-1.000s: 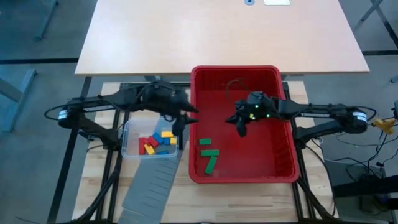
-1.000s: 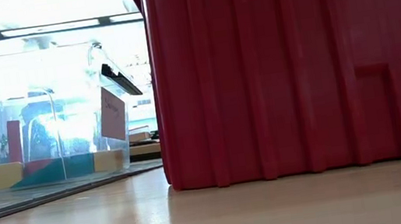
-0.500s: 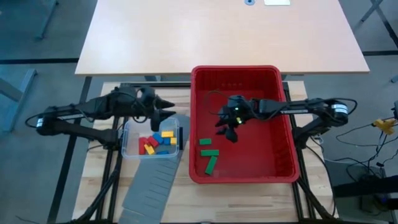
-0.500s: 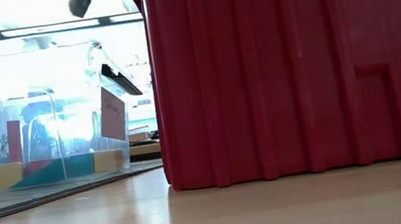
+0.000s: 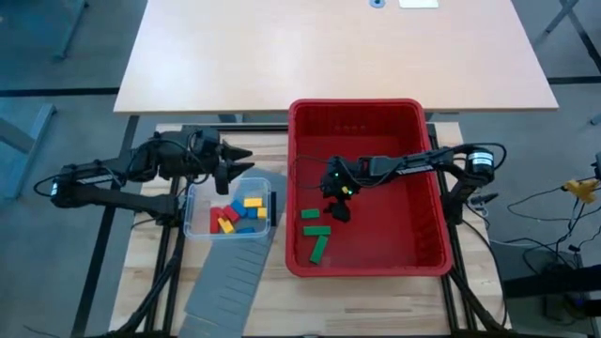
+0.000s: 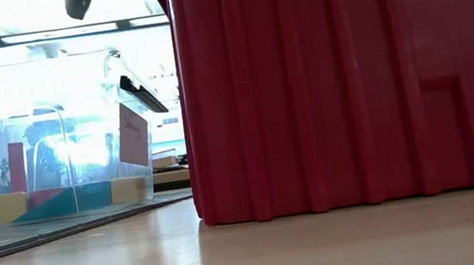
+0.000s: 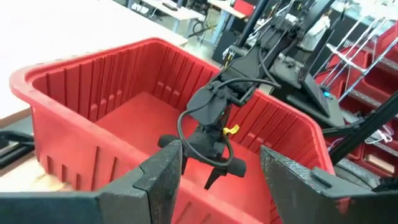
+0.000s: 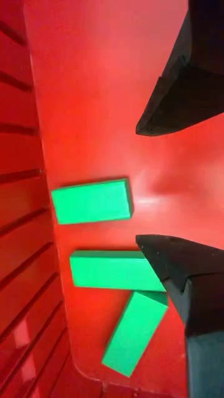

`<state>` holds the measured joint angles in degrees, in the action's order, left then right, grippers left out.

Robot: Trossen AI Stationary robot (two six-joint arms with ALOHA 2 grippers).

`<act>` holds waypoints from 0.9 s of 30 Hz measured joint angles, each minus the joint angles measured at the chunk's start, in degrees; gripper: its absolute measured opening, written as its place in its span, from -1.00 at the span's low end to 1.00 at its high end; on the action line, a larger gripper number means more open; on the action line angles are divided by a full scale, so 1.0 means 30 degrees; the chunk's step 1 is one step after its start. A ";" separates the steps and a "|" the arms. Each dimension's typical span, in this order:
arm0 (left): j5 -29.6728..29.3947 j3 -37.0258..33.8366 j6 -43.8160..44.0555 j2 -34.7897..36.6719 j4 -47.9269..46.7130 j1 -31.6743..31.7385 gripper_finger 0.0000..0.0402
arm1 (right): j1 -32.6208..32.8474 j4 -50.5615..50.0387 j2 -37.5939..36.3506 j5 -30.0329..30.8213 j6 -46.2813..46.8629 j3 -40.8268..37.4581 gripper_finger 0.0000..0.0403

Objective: Sort blocks
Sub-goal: Remove the top green block from the red bin

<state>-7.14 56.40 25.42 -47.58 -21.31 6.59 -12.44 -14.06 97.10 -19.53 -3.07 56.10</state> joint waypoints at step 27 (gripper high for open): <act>0.0071 -0.8043 0.3580 0.4349 0.7395 -0.0007 -0.23 | 0.1762 0.3101 0.1173 0.2304 0.0312 0.0000 0.17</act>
<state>-6.92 32.27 36.15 -34.54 0.87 6.57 -7.15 -4.76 100.62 -12.62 -2.14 56.10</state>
